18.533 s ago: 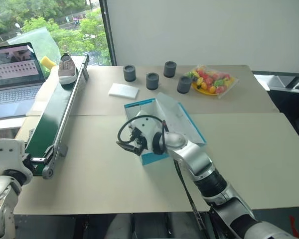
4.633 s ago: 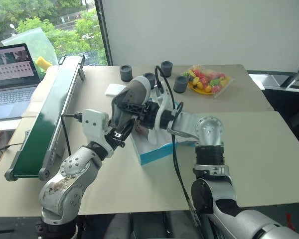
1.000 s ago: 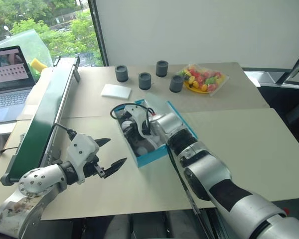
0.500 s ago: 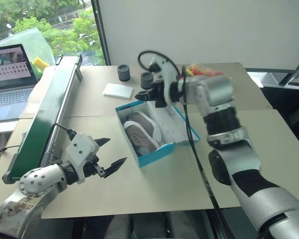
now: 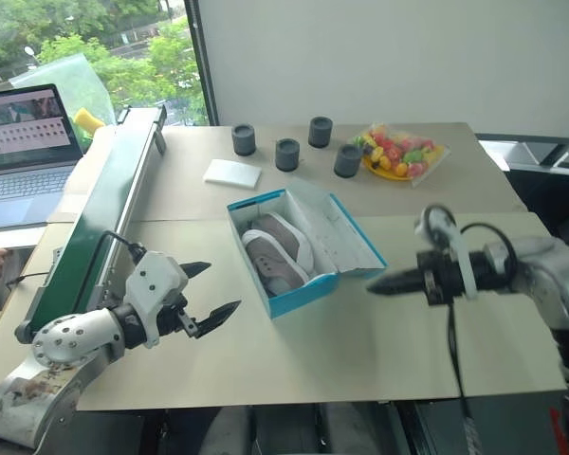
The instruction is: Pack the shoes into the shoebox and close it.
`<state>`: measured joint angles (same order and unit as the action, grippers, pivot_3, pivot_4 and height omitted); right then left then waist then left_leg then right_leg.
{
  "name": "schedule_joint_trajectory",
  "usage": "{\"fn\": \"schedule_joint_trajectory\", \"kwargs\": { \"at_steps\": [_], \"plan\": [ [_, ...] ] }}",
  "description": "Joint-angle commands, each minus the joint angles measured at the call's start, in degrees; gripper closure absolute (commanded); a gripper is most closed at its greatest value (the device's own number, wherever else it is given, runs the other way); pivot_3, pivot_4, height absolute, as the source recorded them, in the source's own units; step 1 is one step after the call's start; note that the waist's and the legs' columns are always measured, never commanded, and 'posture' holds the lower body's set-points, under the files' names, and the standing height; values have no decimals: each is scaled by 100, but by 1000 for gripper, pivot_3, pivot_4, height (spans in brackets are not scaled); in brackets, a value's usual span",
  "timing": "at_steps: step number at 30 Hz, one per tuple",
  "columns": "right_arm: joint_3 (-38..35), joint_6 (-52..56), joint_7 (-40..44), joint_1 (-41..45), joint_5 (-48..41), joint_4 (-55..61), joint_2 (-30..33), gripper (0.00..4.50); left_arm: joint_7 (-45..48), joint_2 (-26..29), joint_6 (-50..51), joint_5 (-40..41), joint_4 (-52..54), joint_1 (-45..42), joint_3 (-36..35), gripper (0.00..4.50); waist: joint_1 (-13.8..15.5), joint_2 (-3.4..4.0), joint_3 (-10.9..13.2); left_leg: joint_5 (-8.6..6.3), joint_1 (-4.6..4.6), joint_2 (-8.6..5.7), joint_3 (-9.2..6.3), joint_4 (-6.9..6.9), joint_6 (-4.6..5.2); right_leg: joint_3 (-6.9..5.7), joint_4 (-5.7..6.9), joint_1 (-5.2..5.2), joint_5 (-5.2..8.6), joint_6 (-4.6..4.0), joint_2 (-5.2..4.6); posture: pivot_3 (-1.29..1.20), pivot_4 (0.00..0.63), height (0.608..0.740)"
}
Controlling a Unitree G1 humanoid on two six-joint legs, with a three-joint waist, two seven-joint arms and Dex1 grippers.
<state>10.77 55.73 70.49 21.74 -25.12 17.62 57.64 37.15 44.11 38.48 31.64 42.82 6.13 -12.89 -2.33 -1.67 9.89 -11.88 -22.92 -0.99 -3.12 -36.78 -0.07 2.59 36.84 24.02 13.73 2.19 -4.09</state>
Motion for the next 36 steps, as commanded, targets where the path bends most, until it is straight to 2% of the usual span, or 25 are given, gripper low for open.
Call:
{"fn": "schedule_joint_trajectory", "kwargs": {
  "at_steps": [1,4,6,9,11,16,22,24,27,36],
  "plan": [
    [458,-153,-1133,19,714,-40,-572,4447,85,96,-111,14,5,-125,-126,0,-26,-2,0,0,3,2,2,-4,0,5,1,-2,0,1,2,0,150,740],
    [469,180,-2472,-36,1197,-478,-1526,4447,115,136,-82,43,-17,-184,-153,0,-14,-3,0,2,4,3,9,-11,-3,21,7,1,-3,0,8,0,150,740],
    [20,427,-3510,-218,1360,-730,-2411,4447,135,170,-61,51,-33,-217,-173,0,10,-10,-4,2,3,2,5,-12,-4,22,9,1,-15,-20,9,0,150,740],
    [-193,574,-4219,-359,1630,-758,-2904,4447,177,202,-54,71,-54,-228,-203,0,32,-19,-10,2,-10,0,-2,-11,-4,23,19,14,-27,-33,0,0,150,740],
    [-689,839,-4704,-366,1509,-753,-3473,4447,196,215,-46,76,-66,-242,-199,0,33,-32,-19,2,-4,-2,-3,-12,-4,23,14,3,-30,-29,-5,0,150,740],
    [-2858,1453,-6162,71,1016,-933,-5517,4447,241,243,-12,79,-114,-351,-165,0,5,-33,-20,2,9,2,0,-13,-4,27,17,-1,-32,-29,-1,0,150,740],
    [-4879,1557,-7127,809,119,-1252,-6962,4447,307,269,12,79,-165,-467,-163,0,13,-25,-17,2,2,2,-1,-6,-4,28,19,10,-34,-33,5,0,150,740],
    [-5241,1396,-7385,989,-257,-1474,-7109,4447,329,293,22,87,-184,-511,-175,0,43,-24,-16,2,-2,-4,-5,-4,-3,24,17,9,-31,-28,-4,0,150,740],
    [-5306,1115,-7590,1045,-623,-1742,-7076,4447,346,337,32,106,-199,-556,-198,0,-7,-24,-16,1,-3,-5,0,-1,-2,23,14,9,-30,-26,-11,0,150,740],
    [-4900,-359,-7506,1151,-1529,-2512,-7078,4447,360,401,91,115,-166,-623,-241,0,-76,-22,-17,1,8,-2,8,-1,-1,28,15,3,-32,-30,7,0,150,740]
  ]
}}
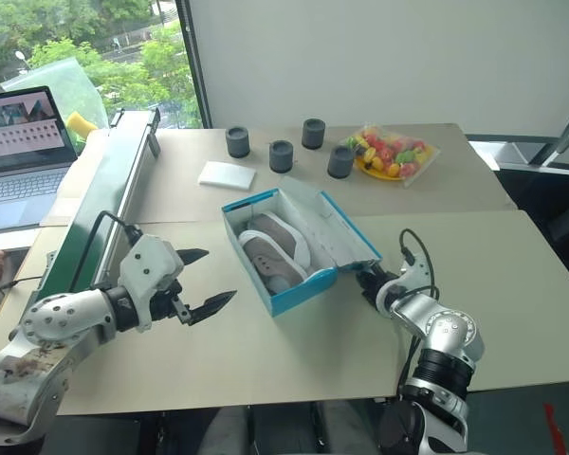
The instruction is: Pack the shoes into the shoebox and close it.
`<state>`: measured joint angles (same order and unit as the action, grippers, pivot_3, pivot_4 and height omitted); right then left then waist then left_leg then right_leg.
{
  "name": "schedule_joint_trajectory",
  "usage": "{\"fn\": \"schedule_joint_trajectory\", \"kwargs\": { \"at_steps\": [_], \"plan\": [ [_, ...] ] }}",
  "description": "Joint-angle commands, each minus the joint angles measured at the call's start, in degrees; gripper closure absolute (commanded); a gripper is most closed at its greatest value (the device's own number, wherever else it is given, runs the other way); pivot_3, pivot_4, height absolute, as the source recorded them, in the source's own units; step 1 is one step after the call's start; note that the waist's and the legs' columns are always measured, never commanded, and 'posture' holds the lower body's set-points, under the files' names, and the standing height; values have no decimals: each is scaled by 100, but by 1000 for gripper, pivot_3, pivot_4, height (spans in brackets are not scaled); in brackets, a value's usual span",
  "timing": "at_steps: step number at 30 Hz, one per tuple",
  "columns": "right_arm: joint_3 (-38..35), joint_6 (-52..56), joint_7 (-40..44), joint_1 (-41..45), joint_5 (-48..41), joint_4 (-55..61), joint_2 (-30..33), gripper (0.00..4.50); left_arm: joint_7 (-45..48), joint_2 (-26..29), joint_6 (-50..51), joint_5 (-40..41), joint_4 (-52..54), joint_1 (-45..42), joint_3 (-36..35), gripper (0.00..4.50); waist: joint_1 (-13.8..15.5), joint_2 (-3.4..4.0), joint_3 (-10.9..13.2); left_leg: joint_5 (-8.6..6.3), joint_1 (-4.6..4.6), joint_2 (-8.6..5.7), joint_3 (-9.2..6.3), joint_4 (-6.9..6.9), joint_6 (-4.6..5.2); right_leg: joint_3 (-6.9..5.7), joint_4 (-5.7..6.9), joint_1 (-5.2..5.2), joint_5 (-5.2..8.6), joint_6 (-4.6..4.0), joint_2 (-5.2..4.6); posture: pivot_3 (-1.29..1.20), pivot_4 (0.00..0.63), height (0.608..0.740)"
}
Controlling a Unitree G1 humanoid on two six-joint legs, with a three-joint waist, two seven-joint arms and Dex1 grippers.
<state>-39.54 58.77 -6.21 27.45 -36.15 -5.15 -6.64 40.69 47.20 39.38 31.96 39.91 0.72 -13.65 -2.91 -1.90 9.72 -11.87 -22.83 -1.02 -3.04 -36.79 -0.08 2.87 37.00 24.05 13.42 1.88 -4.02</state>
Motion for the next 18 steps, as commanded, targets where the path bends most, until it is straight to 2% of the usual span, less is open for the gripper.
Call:
{"fn": "schedule_joint_trajectory", "kwargs": {
  "at_steps": [1,5,9,18],
  "plan": [
    [162,-890,219,633,-497,-452,-628,4447,3,95,9,83,125,-89,-167,0,-38,0,0,0,0,0,0,0,0,1,0,0,0,0,0,0,150,740],
    [270,-1528,446,815,-798,-1062,-529,4447,-8,98,44,88,150,-109,-171,0,-137,-1,-1,0,9,5,5,0,0,10,-1,-6,-2,-2,7,0,150,740],
    [453,-1987,801,857,-1103,-1172,-457,4447,-6,120,61,83,168,-105,-187,0,-138,1,1,0,14,24,14,0,0,40,0,-1,-3,-3,37,0,150,740],
    [999,-2366,1971,667,-2355,-219,-425,4447,-56,115,128,126,278,-12,-230,0,-112,18,12,-4,4,63,28,2,-4,52,-1,16,-7,-10,60,0,150,740]
  ]
}}
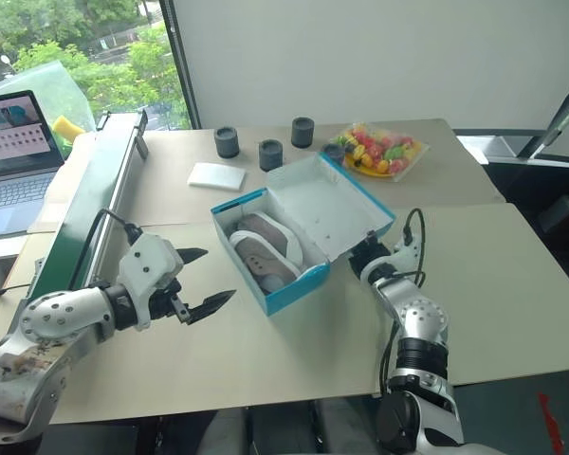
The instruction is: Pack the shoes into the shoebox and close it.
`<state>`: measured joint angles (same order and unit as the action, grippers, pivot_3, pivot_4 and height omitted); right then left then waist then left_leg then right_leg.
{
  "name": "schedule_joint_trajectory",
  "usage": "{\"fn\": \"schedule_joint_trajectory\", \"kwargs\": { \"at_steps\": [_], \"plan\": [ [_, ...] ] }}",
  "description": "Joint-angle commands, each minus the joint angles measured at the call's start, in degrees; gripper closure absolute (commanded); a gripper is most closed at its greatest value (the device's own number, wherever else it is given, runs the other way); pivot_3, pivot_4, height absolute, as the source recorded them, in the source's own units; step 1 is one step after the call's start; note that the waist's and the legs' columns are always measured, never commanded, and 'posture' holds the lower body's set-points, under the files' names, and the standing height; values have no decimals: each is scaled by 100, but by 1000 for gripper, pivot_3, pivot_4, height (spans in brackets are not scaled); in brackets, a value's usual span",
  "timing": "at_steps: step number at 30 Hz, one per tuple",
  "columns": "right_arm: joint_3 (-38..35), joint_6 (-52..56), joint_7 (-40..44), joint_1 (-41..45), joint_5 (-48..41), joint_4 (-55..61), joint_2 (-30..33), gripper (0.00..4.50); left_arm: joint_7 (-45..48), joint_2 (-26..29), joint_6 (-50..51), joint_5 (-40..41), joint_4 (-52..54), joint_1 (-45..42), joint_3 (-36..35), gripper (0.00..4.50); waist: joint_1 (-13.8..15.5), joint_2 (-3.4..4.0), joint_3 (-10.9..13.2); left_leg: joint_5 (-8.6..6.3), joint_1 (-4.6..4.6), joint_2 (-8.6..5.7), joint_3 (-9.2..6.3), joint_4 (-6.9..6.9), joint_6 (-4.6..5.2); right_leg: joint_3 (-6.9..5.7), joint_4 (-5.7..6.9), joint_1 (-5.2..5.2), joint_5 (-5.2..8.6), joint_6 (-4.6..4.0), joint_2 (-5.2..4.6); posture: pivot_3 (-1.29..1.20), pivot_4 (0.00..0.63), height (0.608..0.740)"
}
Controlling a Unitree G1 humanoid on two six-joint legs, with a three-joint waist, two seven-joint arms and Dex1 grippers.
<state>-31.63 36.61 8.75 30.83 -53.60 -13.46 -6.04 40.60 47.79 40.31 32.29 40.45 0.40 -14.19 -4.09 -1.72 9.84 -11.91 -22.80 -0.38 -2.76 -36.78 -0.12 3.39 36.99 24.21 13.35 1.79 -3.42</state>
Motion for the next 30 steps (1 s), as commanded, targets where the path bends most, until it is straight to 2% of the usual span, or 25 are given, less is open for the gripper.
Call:
{"fn": "schedule_joint_trajectory", "kwargs": {
  "at_steps": [1,5,7,9,14,16,21,25,30],
  "plan": [
    [293,-125,587,296,-719,715,-463,4447,-61,48,48,102,235,23,-174,0,4,1,1,-1,1,4,0,0,-2,0,-1,-1,0,0,2,0,150,740],
    [895,110,1204,130,-904,1137,-216,4447,-116,33,86,126,266,27,-164,0,0,2,1,-2,0,12,1,0,-3,1,-2,3,-1,-2,8,0,150,740],
    [1595,487,1687,149,-638,1303,166,4447,-160,12,104,125,276,20,-171,0,-14,3,2,-2,1,15,4,0,-3,2,-2,4,-3,-5,11,0,150,740],
    [2000,690,1928,202,-459,1343,391,4447,-192,0,115,128,289,18,-174,0,-17,3,2,-3,4,22,10,1,-4,9,-1,6,-5,-9,20,0,150,740],
    [3715,668,2510,739,1107,1088,1260,4447,-270,-24,114,136,347,66,-176,0,39,2,2,-3,3,18,17,1,-5,7,-6,5,-6,-10,17,0,150,740],
    [4130,478,2632,964,1602,907,1410,4447,-306,-36,115,143,364,76,-172,0,37,1,1,-3,1,18,19,1,-5,7,-12,7,-6,-9,16,0,150,740],
    [4654,-257,2620,1732,2781,-174,1290,4447,-383,-69,96,130,404,140,-161,0,18,-1,2,-7,-2,20,19,2,-11,8,-10,13,-8,-13,20,0,150,740],
    [5164,-1257,2462,2265,3937,-1576,1012,4447,-491,-124,133,160,491,200,-193,0,18,-1,1,-8,-4,21,19,2,-13,8,-10,15,-12,-17,21,0,150,740],
    [5403,-1909,2620,2477,4660,-2573,804,4447,-609,-145,165,175,586,302,-257,0,10,-1,1,-16,-1,23,16,2,-26,8,-7,15,-13,-18,21,0,150,740]
  ]
}}
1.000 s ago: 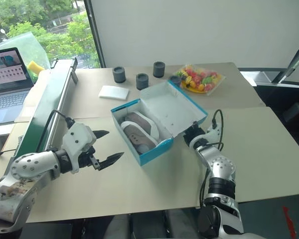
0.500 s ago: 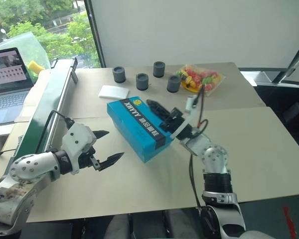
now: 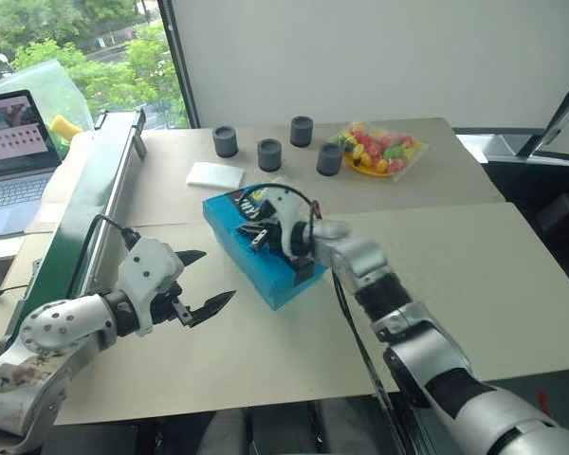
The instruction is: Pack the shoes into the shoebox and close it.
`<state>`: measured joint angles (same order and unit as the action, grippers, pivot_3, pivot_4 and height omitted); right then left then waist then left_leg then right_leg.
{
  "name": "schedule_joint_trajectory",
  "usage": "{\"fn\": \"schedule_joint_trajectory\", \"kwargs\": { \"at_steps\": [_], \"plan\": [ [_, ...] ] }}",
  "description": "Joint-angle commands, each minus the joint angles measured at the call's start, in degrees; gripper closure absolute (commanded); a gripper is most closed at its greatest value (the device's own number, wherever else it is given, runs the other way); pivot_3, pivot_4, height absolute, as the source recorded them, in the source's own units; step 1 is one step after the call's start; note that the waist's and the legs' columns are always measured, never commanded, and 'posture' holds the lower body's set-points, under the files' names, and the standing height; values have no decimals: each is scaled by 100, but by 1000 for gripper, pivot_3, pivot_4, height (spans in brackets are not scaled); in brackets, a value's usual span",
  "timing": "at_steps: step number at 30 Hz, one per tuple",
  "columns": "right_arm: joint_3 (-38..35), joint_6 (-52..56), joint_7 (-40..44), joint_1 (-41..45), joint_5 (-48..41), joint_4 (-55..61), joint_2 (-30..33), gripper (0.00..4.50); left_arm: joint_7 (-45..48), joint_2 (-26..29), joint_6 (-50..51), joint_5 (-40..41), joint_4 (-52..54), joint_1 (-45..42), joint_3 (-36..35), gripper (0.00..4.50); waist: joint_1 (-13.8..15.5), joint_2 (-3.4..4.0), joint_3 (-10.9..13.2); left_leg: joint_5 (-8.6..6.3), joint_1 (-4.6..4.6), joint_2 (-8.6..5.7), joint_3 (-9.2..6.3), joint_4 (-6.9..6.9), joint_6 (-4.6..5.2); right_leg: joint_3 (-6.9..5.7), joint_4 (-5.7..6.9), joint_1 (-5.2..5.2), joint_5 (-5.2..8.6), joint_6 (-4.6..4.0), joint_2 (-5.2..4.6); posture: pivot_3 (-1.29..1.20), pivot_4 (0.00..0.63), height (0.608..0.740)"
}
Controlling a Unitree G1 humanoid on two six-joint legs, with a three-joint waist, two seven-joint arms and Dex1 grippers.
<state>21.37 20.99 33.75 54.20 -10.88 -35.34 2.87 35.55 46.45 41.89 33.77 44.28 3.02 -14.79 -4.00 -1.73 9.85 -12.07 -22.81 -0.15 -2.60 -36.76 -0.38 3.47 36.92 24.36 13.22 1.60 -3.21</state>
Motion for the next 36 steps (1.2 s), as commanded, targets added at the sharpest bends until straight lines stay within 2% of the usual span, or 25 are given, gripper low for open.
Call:
{"fn": "schedule_joint_trajectory", "kwargs": {
  "at_steps": [1,7,11,14,17,20,23,24,26,27,29,36],
  "plan": [
    [138,-417,147,141,496,-493,-108,4447,-127,-14,14,32,214,54,-211,0,-3,0,0,-1,1,0,-2,0,-1,0,1,-1,0,0,-1,0,150,740],
    [290,-546,120,-80,1078,-1004,-254,4447,-286,-74,88,81,393,239,-342,0,-16,-4,-6,-3,47,4,-19,3,-5,11,10,-32,1,-3,3,0,150,740],
    [-8,-501,90,-86,1047,-849,-317,4447,-420,-166,57,11,402,330,-397,0,-10,-4,-8,-4,74,4,-16,3,-5,15,11,-56,2,-4,5,0,150,740],
    [-779,-113,57,33,468,-285,-374,4447,-717,-422,42,-11,354,339,-438,0,-3,-4,-8,-4,81,4,-18,3,-5,15,9,-67,4,-4,6,0,150,740],
    [-1948,646,-102,153,-609,670,-315,4447,-1186,-873,-72,-174,303,408,-438,0,23,-3,-5,-4,64,5,-23,3,-5,14,10,-50,2,-5,6,0,150,740],
    [-3233,1727,-368,168,-1899,1625,-7,4447,-1709,-1375,-234,-529,303,572,-412,0,78,-4,-3,-3,15,3,-33,-1,-5,13,13,-6,-1,-2,1,0,150,740],
    [-3822,2205,-677,-179,-2218,2254,587,4447,-2495,-2029,-392,-952,136,488,-451,0,199,-3,-3,-8,-2,-1,-40,1,-4,1,-7,-3,1,2,-11,0,150,740],
    [-3845,2264,-773,-266,-2197,2364,698,4447,-2625,-2147,-424,-1040,105,469,-447,0,219,-4,-4,-11,-5,-2,-39,1,-5,-7,-18,-7,1,2,-13,0,150,740],
    [-3621,2109,-1239,-534,-1578,2479,1050,4447,-2968,-2463,-454,-1219,38,432,-465,0,215,-9,-7,-13,-6,-3,-31,0,-6,-7,-22,-9,1,3,-15,0,150,740],
    [-3150,1826,-1443,-801,-884,2561,1399,4447,-3146,-2615,-511,-1355,-26,457,-454,0,211,-9,-7,-13,-5,-3,-23,1,-6,-7,-21,-10,1,2,-13,0,150,740],
    [-2729,1475,-1625,-1190,-282,2654,1705,4447,-3339,-2841,-616,-1548,-125,488,-426,0,188,-9,-8,-13,-4,-5,1,-1,-7,-4,-16,-10,1,2,-14,0,150,740],
    [-2329,740,-2017,-1865,520,2503,1764,4447,-3397,-3173,-952,-1840,-592,636,-280,0,67,-9,-7,-13,2,-1,35,0,-6,33,-10,-4,-1,3,6,0,150,740]
  ]
}}
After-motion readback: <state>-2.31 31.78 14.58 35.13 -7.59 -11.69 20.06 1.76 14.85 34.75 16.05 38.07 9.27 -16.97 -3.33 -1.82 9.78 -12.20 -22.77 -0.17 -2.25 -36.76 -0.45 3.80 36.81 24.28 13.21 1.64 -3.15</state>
